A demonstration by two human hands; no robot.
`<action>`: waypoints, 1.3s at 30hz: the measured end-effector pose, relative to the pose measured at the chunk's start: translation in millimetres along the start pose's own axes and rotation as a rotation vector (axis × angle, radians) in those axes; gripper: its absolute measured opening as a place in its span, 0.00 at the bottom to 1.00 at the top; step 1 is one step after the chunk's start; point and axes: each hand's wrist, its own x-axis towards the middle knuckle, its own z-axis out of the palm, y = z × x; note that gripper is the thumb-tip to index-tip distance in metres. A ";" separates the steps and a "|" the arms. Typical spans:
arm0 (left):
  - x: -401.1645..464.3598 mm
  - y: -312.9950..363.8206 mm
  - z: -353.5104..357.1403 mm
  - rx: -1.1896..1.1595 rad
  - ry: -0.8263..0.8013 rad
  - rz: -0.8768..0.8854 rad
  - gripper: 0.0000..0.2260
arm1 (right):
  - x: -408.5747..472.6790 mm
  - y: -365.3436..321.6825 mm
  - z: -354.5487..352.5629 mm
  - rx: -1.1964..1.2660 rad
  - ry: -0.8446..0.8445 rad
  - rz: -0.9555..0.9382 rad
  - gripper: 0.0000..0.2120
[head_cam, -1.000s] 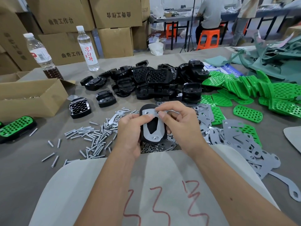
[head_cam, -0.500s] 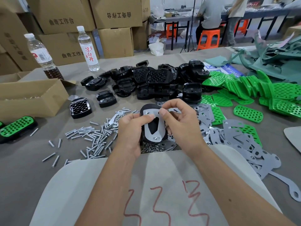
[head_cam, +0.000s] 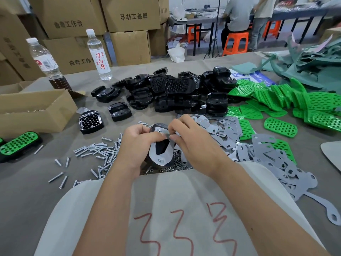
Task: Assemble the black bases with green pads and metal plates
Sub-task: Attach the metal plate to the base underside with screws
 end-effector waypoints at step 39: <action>-1.1 -5.3 14.4 -0.083 0.018 -0.013 0.03 | -2.3 -10.2 7.1 -0.248 0.122 0.167 0.12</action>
